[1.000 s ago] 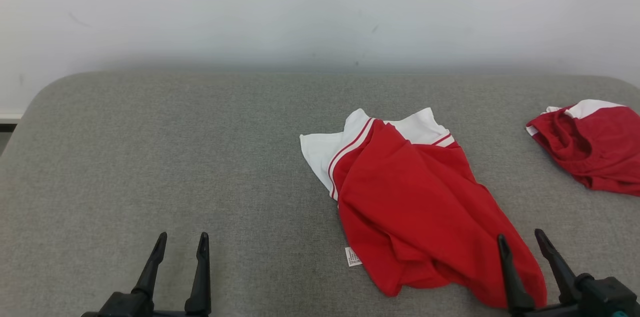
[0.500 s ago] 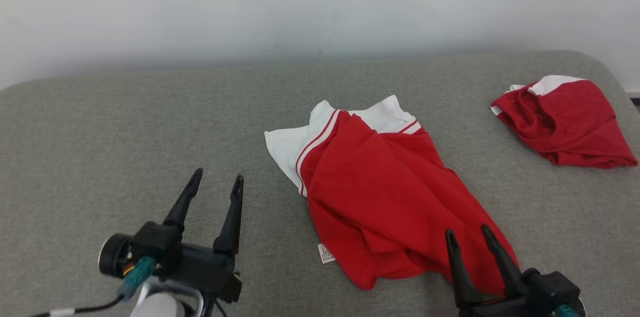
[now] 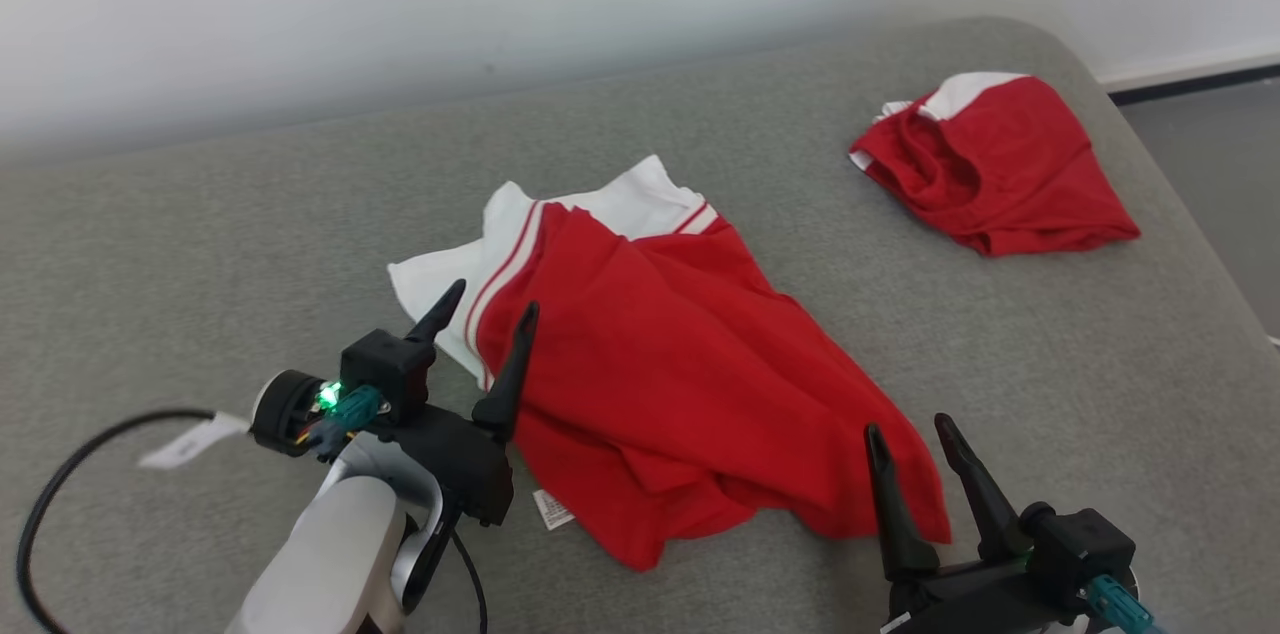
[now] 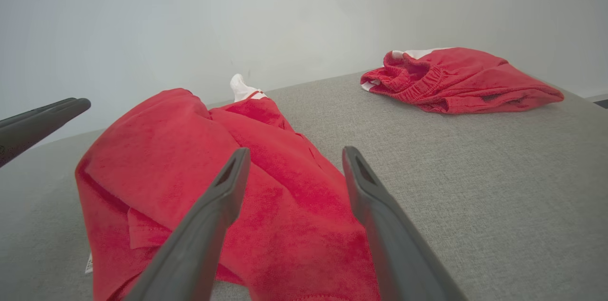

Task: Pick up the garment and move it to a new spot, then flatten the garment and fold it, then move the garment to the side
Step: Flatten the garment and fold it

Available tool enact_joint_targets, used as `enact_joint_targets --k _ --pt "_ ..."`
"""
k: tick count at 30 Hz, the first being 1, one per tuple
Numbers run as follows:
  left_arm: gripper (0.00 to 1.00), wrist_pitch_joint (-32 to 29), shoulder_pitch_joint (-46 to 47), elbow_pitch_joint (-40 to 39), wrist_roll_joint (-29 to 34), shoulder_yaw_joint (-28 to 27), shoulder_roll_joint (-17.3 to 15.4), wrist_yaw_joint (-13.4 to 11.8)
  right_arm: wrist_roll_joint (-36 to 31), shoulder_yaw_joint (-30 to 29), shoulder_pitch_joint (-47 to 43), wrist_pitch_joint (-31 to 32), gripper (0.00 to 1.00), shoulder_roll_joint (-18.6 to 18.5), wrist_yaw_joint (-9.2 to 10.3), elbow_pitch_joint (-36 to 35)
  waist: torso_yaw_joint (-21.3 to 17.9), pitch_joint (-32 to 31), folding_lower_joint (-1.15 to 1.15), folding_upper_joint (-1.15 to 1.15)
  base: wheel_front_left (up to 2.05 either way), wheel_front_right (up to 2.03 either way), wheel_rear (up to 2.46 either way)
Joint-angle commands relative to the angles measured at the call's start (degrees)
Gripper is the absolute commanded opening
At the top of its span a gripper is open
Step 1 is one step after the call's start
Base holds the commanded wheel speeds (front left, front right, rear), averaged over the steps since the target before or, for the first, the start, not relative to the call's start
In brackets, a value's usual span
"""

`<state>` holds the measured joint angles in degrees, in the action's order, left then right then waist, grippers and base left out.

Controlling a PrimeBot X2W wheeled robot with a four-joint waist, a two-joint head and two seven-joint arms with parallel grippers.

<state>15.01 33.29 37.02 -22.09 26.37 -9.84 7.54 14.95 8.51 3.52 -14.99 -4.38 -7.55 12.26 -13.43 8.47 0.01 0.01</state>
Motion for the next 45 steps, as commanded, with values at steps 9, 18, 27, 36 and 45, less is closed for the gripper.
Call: enact_joint_targets --k 9,18,27,36,45 --pt "0.91 -4.3 5.0 10.4 -8.7 8.1 -0.2 -0.1 0.1 0.0 1.0 -0.2 1.0 0.9 0.11 0.3 -3.3 2.0 -0.01 -0.01 0.0 0.0 0.0" --pt "0.0 -0.7 6.9 9.8 -15.4 14.0 -1.3 -0.1 -0.8 -1.2 -0.5 -0.2 1.0 1.0 0.11 -0.2 2.4 -0.1 -0.01 -0.01 0.0 0.0 0.0" --pt "0.0 0.2 0.2 2.6 -14.7 11.6 -4.2 -1.7 -1.2 -0.8 -2.0 -0.2 1.0 0.4 0.11 -0.2 9.3 -3.0 -0.01 -0.01 0.0 0.0 0.0" --pt "0.0 -0.8 -17.2 -13.5 -16.1 13.3 -5.0 -6.4 -1.4 -0.9 -2.9 -0.2 1.0 0.1 0.11 -0.1 13.3 -3.7 -0.01 -0.01 0.0 0.0 0.0" --pt "0.0 -4.4 -23.8 -18.2 -17.1 18.0 -1.5 -8.1 -1.2 -0.3 -2.3 -0.2 1.0 -0.1 0.11 0.7 13.2 -3.3 -0.01 -0.01 0.0 0.0 0.0"
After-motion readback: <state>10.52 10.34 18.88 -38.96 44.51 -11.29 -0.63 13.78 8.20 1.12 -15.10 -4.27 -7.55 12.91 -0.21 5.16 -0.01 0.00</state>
